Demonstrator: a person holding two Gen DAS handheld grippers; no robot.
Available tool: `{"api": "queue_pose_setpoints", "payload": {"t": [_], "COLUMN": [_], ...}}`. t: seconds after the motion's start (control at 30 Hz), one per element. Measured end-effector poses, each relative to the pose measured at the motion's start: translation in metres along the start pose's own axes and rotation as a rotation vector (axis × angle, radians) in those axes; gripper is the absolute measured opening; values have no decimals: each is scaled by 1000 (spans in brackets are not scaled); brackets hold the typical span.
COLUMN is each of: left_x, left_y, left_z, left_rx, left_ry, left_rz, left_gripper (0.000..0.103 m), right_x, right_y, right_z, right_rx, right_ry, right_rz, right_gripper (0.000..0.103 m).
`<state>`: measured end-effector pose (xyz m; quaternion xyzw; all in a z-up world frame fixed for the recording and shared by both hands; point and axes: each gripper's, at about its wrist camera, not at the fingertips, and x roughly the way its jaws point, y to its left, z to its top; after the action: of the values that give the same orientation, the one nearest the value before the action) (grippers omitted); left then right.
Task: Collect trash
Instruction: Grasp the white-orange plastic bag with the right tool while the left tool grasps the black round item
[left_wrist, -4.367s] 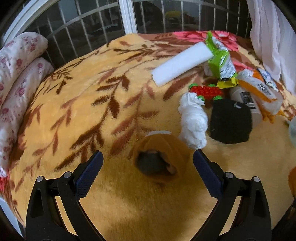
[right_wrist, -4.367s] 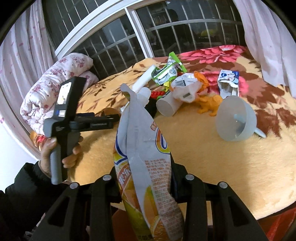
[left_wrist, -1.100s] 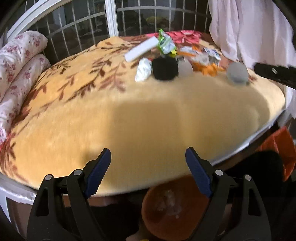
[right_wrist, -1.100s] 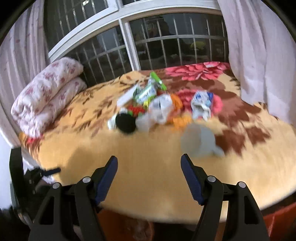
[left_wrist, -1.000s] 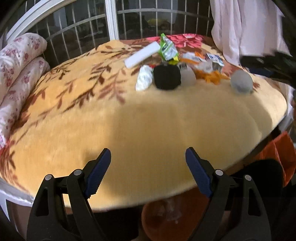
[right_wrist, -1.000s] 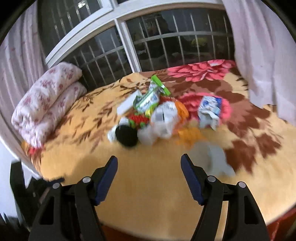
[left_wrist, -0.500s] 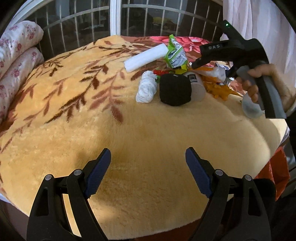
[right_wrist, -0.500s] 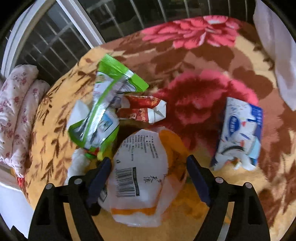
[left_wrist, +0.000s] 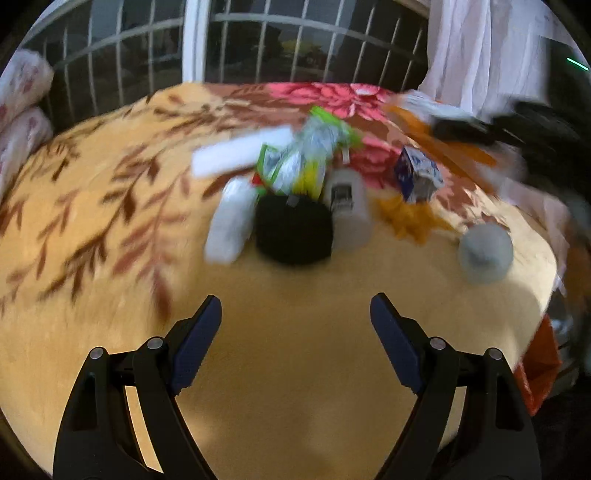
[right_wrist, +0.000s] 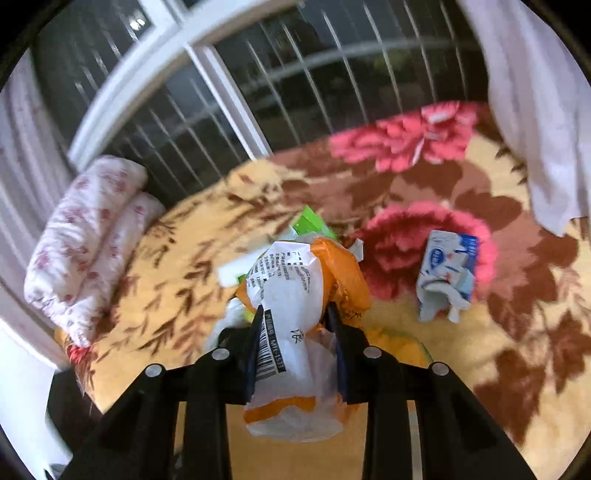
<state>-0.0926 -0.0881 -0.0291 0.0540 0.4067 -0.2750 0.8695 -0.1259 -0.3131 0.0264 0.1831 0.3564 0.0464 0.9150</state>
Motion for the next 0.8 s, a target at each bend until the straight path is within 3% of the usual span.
{"api": "queue_pose_setpoints", "payload": {"t": [0.27, 0.3, 0.33, 0.4, 0.6, 0.8], "left_x": [55, 64, 70, 79, 52, -18], "left_y": [-6, -7, -8, -10, -9, -11], "left_z": [35, 39, 40, 41, 32, 7], "left_rx": [35, 47, 61, 88, 83, 89], "left_ry": [60, 79, 91, 107, 35, -69], "left_rz": [76, 95, 106, 120, 97, 46], "left_gripper": [81, 72, 54, 54, 49, 49], "right_x": [-59, -60, -61, -62, -61, -61], "right_y": [-22, -23, -25, -26, -23, -8], "right_z": [-70, -75, -81, -89, -109, -122], "right_rx": [9, 13, 19, 25, 41, 10], "right_ry": [-73, -72, -71, -74, -68, -54], "right_rz": [-1, 2, 3, -3, 10, 12], "right_gripper": [33, 33, 33, 33, 33, 33]}}
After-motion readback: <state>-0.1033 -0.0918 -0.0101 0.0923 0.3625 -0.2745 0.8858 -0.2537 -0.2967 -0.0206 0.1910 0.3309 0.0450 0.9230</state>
